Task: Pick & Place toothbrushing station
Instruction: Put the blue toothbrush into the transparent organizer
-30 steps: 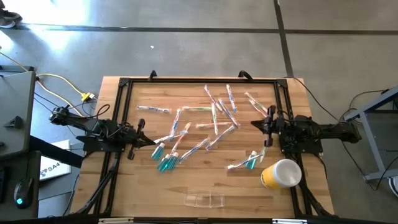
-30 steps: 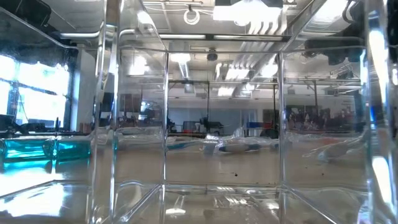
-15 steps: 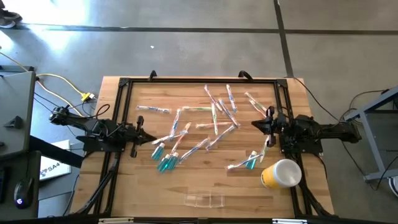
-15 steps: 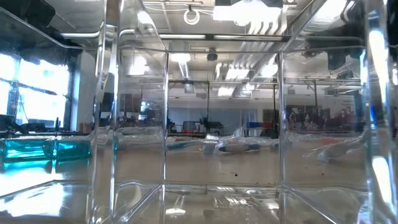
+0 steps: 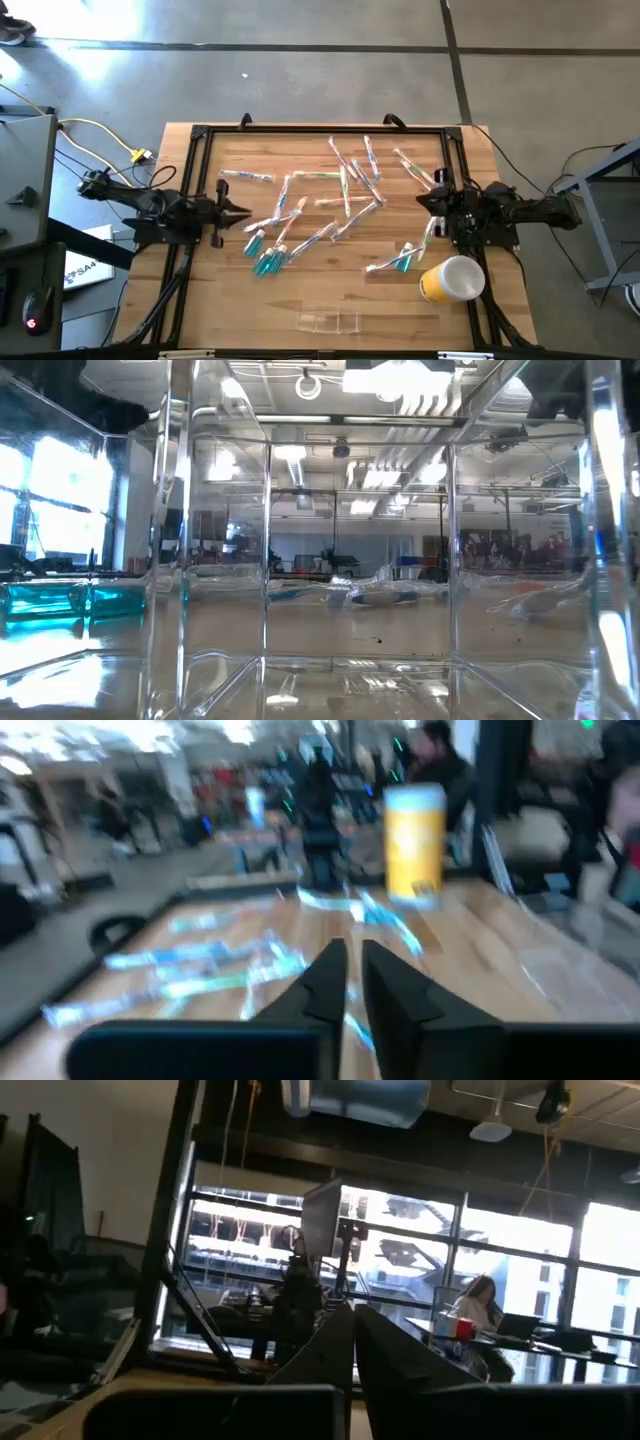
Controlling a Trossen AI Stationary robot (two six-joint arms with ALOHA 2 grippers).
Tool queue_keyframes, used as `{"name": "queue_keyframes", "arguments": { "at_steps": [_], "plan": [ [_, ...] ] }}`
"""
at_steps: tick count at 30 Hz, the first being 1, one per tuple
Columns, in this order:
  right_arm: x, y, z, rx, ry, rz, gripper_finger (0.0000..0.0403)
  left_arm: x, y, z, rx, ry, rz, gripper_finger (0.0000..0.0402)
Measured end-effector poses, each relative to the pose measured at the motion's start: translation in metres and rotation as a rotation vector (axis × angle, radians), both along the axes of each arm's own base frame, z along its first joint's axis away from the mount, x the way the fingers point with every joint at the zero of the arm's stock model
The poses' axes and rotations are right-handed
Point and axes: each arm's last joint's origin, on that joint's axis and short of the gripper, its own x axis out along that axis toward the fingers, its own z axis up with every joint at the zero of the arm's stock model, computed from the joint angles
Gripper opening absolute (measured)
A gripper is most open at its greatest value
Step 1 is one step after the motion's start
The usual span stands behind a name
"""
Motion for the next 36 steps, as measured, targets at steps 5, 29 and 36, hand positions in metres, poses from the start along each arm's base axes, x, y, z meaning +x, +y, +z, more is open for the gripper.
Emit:
{"name": "queue_keyframes", "arguments": {
  "at_steps": [5, 29, 36],
  "plan": [
    [0.003, 0.001, -0.002, -0.042, 0.026, 0.029, 0.0008, 0.003, 0.0, 0.006, 0.036, 0.016, 0.051, 0.0134],
    [0.011, 0.001, 0.0, -0.036, 0.018, 0.022, 0.0008, 0.027, -0.002, 0.047, 0.054, 0.116, 0.271, 0.0228],
    [0.016, 0.001, 0.001, -0.102, 0.017, -0.02, 0.0008, 0.052, -0.009, 0.037, -0.105, 0.31, 0.303, 0.0228]
  ]
}}
